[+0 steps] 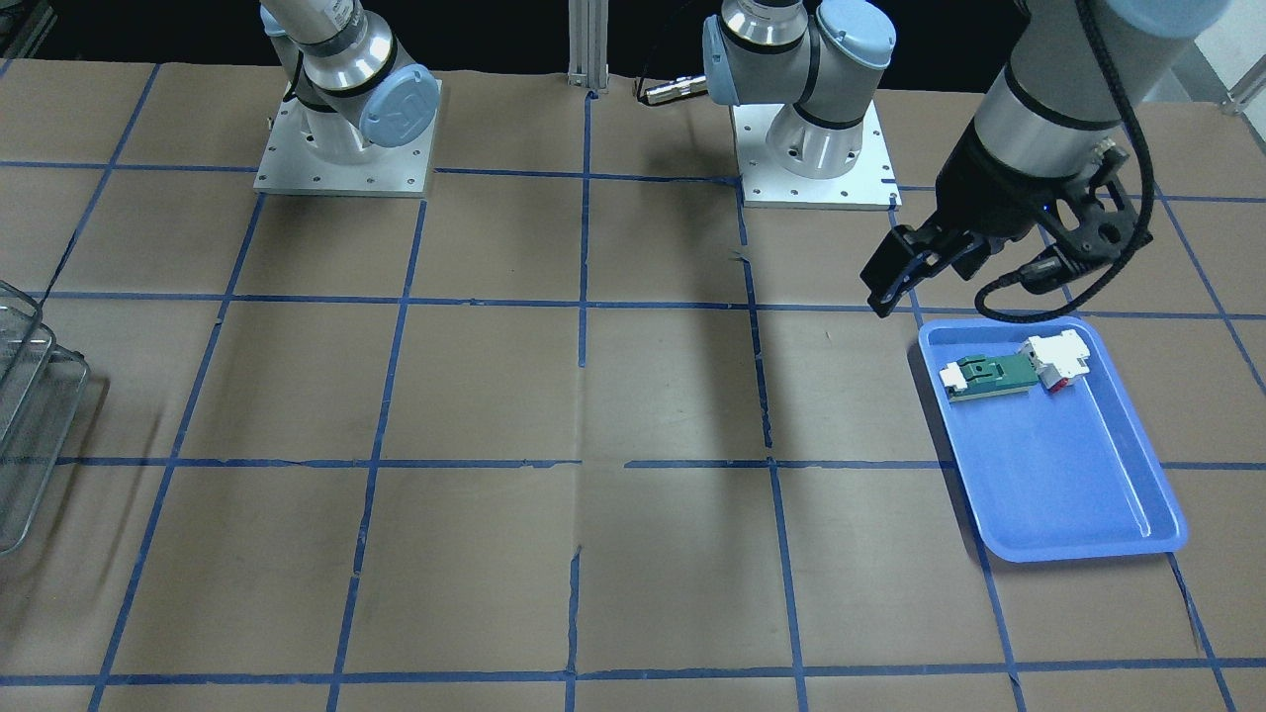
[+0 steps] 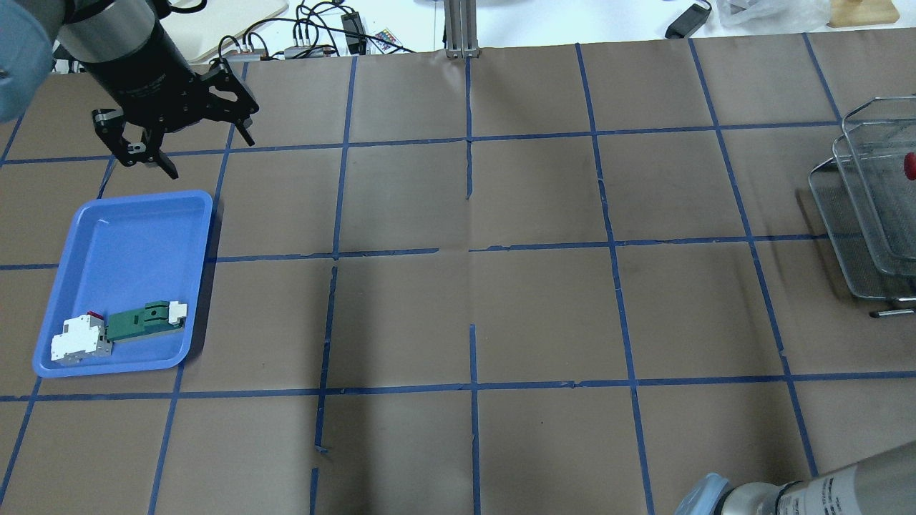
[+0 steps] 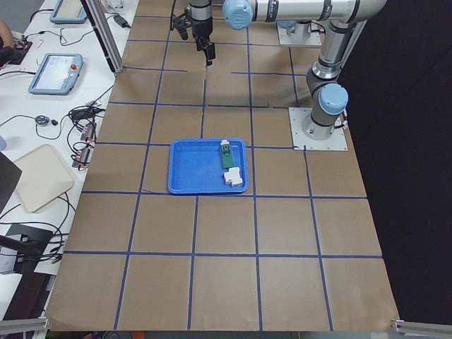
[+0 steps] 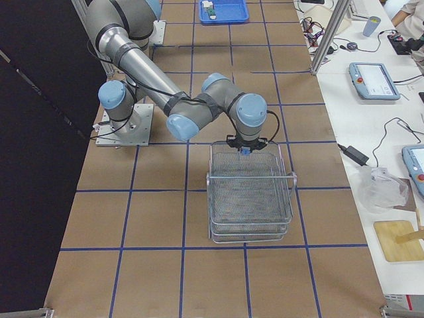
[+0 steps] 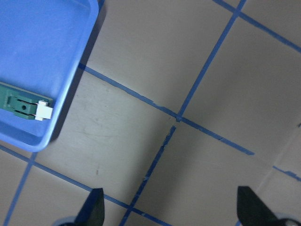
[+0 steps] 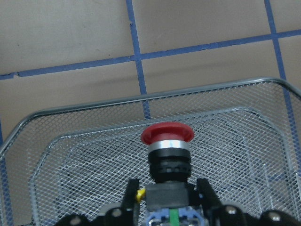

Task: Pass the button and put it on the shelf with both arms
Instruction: 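Place the button on the rack with the right gripper while the left returns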

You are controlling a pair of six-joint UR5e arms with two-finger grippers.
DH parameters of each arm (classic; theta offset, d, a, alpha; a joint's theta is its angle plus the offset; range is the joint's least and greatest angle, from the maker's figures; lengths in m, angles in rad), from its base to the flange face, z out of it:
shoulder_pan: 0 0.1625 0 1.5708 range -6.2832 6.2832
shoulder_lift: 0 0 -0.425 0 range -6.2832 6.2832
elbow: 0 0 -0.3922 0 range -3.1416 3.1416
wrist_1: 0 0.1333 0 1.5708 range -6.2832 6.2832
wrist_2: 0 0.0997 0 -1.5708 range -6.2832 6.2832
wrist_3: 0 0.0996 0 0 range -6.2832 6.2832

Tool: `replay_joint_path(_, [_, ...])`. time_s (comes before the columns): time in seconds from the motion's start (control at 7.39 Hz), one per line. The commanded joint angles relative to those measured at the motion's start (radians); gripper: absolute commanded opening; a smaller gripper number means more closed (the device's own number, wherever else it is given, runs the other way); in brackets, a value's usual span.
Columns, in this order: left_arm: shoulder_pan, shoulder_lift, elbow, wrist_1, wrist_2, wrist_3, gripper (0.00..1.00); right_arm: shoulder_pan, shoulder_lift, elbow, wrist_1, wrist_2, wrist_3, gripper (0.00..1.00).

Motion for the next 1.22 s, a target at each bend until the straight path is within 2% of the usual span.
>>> replay_joint_path(0.0, [-0.004,0.058,0.004,-0.052,0.030,0.040,1.00,-0.004,0.003,0.002,-0.004,-0.003,0.009,0.67])
replay_joint_path(0.14, [-0.003,0.055,-0.017,-0.063,0.032,0.050,1.00,-0.004,-0.002,0.005,-0.003,-0.001,0.024,0.95])
replay_joint_path(0.27, [-0.004,0.053,-0.051,-0.063,0.027,0.059,1.00,-0.004,-0.003,0.005,-0.001,-0.003,0.060,1.00])
replay_joint_path(0.54, [-0.007,0.090,-0.114,-0.060,0.022,0.324,1.00,0.004,-0.020,0.007,0.010,-0.003,0.090,1.00])
replay_joint_path(0.68, [-0.003,0.093,-0.109,-0.058,0.022,0.400,1.00,0.016,-0.046,0.016,0.016,0.000,0.146,1.00])
replay_joint_path(0.95, [0.007,0.101,-0.097,-0.090,0.021,0.415,1.00,0.132,-0.121,0.020,0.084,-0.015,0.334,1.00])
replay_joint_path(1.08, [0.007,0.101,-0.097,-0.095,0.019,0.428,1.00,0.206,-0.163,0.022,0.100,-0.086,0.481,1.00])
